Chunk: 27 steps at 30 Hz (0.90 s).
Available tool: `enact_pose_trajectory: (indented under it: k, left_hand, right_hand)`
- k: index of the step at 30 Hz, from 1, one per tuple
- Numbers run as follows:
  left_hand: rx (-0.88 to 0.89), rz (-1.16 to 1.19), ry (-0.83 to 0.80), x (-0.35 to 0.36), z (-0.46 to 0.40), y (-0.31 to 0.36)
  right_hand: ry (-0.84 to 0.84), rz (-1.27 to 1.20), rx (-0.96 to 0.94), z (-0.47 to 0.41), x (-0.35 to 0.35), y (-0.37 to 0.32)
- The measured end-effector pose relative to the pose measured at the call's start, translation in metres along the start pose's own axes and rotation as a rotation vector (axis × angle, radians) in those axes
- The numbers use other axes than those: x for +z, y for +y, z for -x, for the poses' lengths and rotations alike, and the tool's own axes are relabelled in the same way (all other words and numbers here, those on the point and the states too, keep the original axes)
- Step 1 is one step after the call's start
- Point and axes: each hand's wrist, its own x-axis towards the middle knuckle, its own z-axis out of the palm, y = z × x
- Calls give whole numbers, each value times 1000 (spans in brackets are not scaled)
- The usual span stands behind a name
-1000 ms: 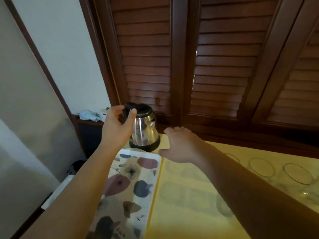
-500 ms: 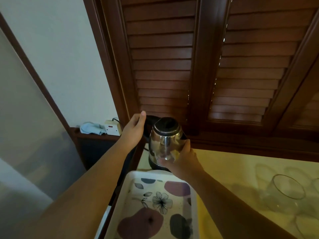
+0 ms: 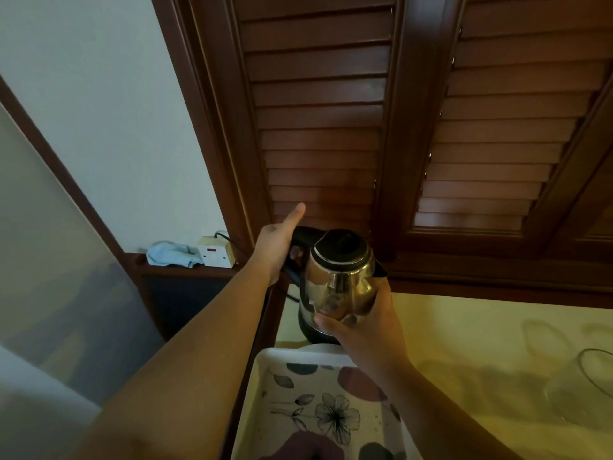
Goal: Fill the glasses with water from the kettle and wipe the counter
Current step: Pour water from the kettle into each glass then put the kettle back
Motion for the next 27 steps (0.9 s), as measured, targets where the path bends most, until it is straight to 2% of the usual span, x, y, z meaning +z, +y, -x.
enact_pose_trajectory:
  k: [4,10,17,20,27]
  left_hand:
    - [49,-54,-20,-3,7,16]
    - [219,-144,-139,-6,30,71]
    - [379,-59,-294,15,79,101]
    - [379,13,-264,34,109,99]
    - [270,74,-41,76,171,72]
  right_hand:
    - [10,17,-46,-4,-11,-11]
    - [12,-51,-188,2,-54,-58]
    - [-36,-213,-260,46,-115,-89]
    - [-22,-230,-289,68,-133,-80]
    - [-101,-310,-302,105,-165,-46]
